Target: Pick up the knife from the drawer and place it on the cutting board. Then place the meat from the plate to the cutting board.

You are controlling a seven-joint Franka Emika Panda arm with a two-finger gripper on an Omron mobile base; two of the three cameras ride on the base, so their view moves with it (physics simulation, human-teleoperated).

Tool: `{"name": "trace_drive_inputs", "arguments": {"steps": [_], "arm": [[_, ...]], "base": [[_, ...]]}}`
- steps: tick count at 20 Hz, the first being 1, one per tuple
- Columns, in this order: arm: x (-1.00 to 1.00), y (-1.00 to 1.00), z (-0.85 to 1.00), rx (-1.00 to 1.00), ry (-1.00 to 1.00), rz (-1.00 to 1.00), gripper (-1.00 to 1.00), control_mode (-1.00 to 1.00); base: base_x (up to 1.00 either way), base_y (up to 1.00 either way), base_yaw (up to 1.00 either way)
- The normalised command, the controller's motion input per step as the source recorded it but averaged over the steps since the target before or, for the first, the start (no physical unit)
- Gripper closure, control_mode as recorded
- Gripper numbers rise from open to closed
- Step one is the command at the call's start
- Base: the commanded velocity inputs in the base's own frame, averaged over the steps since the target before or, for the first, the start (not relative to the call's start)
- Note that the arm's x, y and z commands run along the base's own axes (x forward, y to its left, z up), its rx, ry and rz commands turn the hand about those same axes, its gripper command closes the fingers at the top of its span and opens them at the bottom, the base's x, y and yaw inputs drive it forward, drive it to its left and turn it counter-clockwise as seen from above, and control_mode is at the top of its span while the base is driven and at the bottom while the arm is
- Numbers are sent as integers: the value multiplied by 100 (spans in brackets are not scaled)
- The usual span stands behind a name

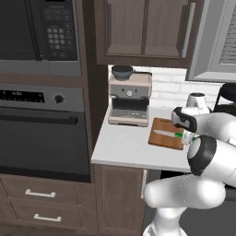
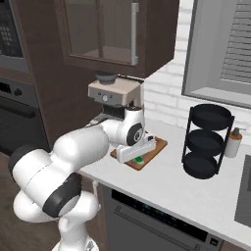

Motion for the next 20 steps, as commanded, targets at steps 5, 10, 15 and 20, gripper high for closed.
{"name": "trace_drive_inputs", "arguments": {"steps": [5, 10, 15, 20], "arm": [[43, -29, -3, 0, 1, 0, 100, -100], [44, -2, -22, 0, 0, 0, 100, -100], [46, 0, -19, 0, -2, 0, 100, -100], [48, 0, -15, 0, -8, 0, 100, -100]], "base": [[0, 0, 0], [0, 0, 0], [0, 0, 0], [0, 0, 0]]}}
